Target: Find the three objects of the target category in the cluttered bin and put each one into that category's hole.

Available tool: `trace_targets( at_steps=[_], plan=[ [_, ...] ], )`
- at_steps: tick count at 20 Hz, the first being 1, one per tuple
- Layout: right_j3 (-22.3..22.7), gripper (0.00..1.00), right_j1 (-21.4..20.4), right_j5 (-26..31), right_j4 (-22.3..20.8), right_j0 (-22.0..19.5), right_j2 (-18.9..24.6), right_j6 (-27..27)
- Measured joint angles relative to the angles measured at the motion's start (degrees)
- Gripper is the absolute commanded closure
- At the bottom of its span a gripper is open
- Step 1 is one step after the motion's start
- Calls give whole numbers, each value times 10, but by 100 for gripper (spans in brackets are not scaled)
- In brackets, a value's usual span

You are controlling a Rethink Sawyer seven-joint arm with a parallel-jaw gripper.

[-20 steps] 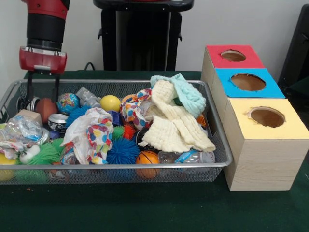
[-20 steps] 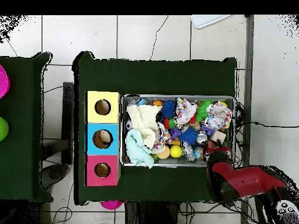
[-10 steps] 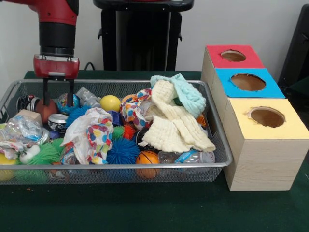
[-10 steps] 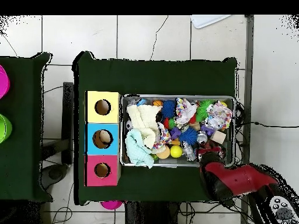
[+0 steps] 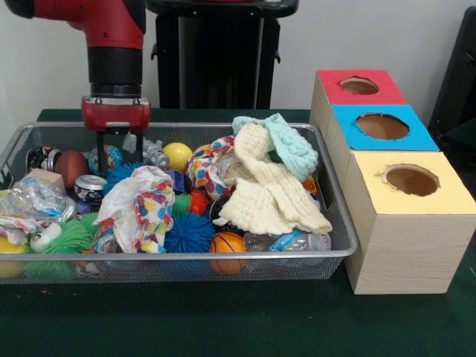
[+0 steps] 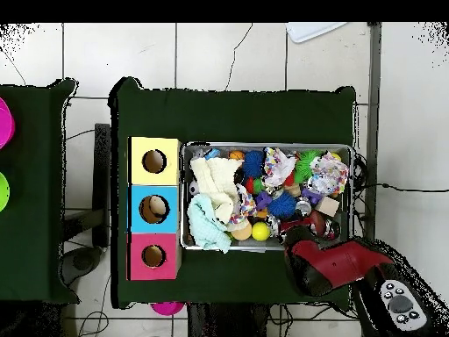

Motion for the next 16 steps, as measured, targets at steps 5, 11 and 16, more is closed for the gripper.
trace_targets(
  at_steps=[5,11,16],
  plan=[
    [-22,0,13,-23,0,42,-34,0],
    [-46,0,33,-38,1,79,-84,0],
    [-83,0,70,-63,34,153,-176,0]
  ],
)
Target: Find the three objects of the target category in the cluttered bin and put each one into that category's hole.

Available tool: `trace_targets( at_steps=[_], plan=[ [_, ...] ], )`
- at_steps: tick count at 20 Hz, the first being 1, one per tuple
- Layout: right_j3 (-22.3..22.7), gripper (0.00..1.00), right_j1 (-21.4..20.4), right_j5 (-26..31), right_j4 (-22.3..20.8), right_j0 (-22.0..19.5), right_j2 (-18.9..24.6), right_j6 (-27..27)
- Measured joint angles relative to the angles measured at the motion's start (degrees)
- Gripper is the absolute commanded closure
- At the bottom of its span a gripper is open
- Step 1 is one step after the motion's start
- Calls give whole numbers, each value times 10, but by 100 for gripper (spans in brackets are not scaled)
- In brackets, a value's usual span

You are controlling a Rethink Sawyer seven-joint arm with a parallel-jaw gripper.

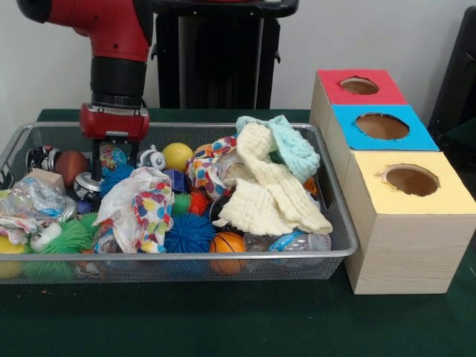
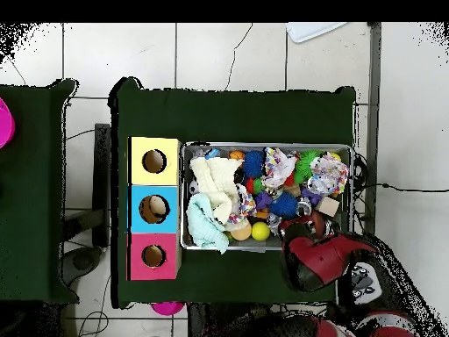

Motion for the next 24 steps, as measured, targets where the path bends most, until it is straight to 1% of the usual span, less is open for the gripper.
trace_targets(
  at_steps=[1,2,4,5,6,7,12,13,16,17,21,24],
  plan=[
    [-4,0,5,-4,7,9,-11,0],
    [-14,0,21,-18,30,36,-45,0],
    [-21,0,33,-30,49,55,-69,0],
    [-26,0,43,-42,64,69,-89,0],
    [-29,0,48,-48,71,75,-98,0],
    [-36,0,59,-61,88,88,-118,0],
    [-54,0,97,-95,137,119,-178,0],
    [-60,0,114,-107,153,129,-203,0],
    [-66,0,128,-117,166,136,-224,0],
    [-71,0,140,-127,177,143,-238,0],
    [-81,0,165,-159,195,151,-261,0],
    [-84,0,172,-166,195,149,-265,0]
  ],
)
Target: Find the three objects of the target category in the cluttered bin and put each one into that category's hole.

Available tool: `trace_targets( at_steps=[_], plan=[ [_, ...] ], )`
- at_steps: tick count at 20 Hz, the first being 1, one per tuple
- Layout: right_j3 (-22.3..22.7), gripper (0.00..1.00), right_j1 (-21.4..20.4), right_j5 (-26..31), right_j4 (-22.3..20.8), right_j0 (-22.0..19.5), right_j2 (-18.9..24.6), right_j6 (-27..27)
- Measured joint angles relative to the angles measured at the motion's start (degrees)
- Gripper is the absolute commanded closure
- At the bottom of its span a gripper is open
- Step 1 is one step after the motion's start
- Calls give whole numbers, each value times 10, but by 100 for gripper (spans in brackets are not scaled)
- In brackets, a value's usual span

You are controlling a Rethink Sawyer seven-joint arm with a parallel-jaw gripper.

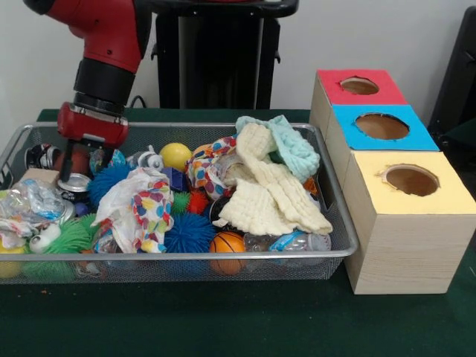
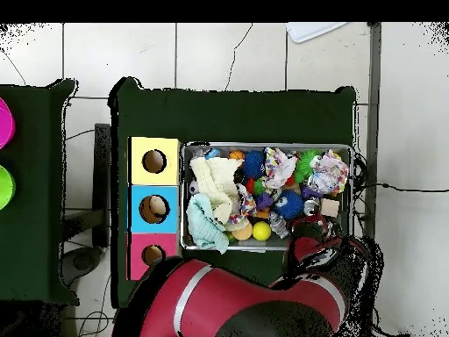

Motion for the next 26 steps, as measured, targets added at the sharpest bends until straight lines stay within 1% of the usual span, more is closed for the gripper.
trace_targets(
  at_steps=[3,4,8,9,16,17,18,21,26],
  plan=[
    [-1,0,2,-2,-1,-3,-1,0],
    [-1,100,3,-2,-2,-4,-1,0],
    [-3,100,2,-5,-22,-5,3,0],
    [-5,100,1,-6,-38,-7,5,0],
    [-9,100,-13,-5,-88,-23,24,0],
    [-9,100,-20,-4,-103,-28,31,0],
    [-9,100,-23,-3,-109,-30,33,0],
    [-9,100,-30,-3,-118,-33,37,0],
    [-9,100,-32,-3,-113,-32,37,0]
  ],
)
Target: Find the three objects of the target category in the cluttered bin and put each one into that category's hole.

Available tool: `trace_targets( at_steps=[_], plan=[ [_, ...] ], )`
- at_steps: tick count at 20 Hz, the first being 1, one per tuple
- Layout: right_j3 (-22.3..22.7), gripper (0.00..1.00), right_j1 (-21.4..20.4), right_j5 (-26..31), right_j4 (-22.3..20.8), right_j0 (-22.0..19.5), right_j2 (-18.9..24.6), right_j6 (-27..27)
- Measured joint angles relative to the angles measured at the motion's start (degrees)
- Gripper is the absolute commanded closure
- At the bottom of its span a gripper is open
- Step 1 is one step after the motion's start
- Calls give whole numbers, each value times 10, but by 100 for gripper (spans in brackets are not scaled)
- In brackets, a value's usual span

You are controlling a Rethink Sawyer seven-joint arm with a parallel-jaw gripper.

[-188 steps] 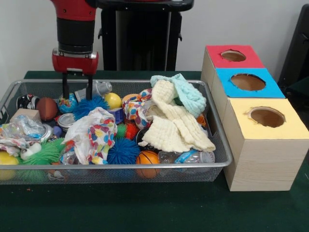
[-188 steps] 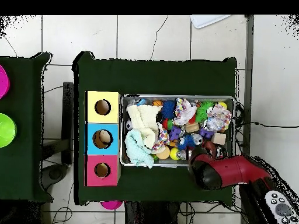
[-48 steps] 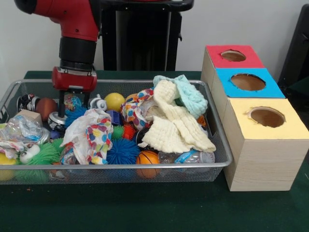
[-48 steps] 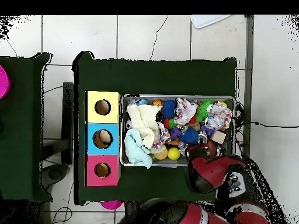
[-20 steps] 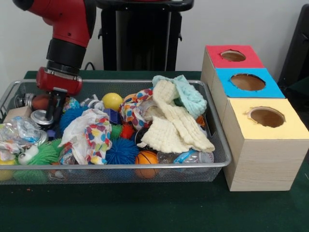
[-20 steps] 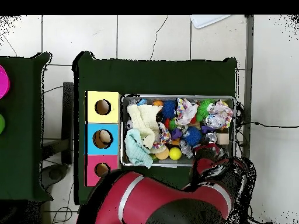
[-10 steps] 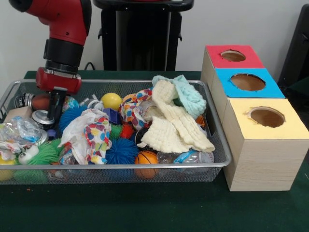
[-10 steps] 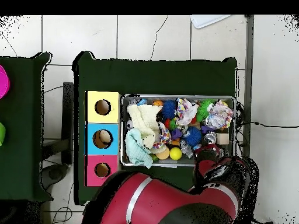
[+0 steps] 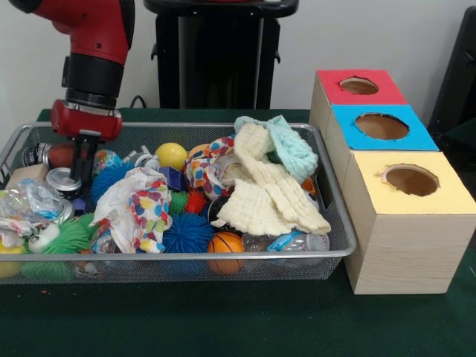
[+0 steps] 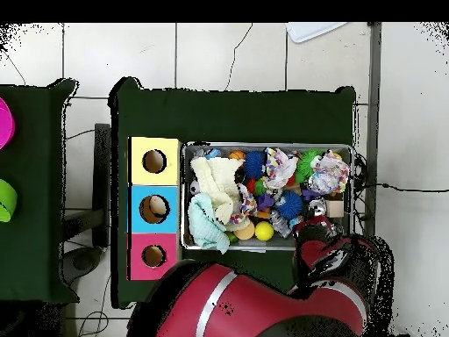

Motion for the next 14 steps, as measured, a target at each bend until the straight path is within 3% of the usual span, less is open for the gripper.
trace_targets(
  at_steps=[14],
  plan=[
    [-6,100,-6,-4,27,17,-23,0]
  ],
)
